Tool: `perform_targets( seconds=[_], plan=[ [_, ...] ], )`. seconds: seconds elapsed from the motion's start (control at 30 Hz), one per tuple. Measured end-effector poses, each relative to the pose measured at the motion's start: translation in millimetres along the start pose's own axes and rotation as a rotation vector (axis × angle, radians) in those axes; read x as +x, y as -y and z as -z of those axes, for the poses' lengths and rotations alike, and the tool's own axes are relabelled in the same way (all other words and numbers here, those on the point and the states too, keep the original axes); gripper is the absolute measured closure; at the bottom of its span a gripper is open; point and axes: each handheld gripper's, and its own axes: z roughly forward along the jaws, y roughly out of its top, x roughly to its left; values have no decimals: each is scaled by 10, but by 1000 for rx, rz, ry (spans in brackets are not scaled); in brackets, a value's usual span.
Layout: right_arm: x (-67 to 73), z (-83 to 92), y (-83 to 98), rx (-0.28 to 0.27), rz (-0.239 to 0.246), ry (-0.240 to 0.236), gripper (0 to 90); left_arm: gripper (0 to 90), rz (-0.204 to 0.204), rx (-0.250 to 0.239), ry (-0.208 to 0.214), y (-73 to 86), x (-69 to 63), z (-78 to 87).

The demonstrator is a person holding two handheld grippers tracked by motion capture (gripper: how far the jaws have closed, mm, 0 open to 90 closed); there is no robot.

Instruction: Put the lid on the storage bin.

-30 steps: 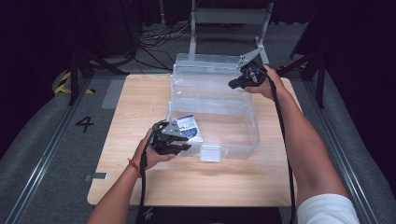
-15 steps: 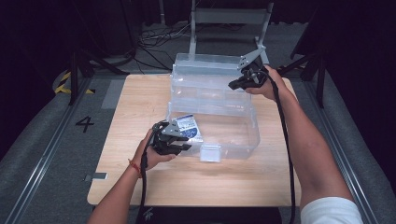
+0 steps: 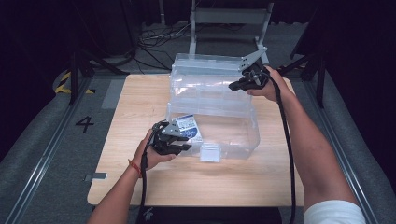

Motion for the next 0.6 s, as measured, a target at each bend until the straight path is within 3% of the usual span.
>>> perform_targets(
  seconds=[0.6],
  plan=[
    [254, 140, 11, -37, 41, -9, 900, 675, 0, 1, 3, -3, 2, -3]
  ],
)
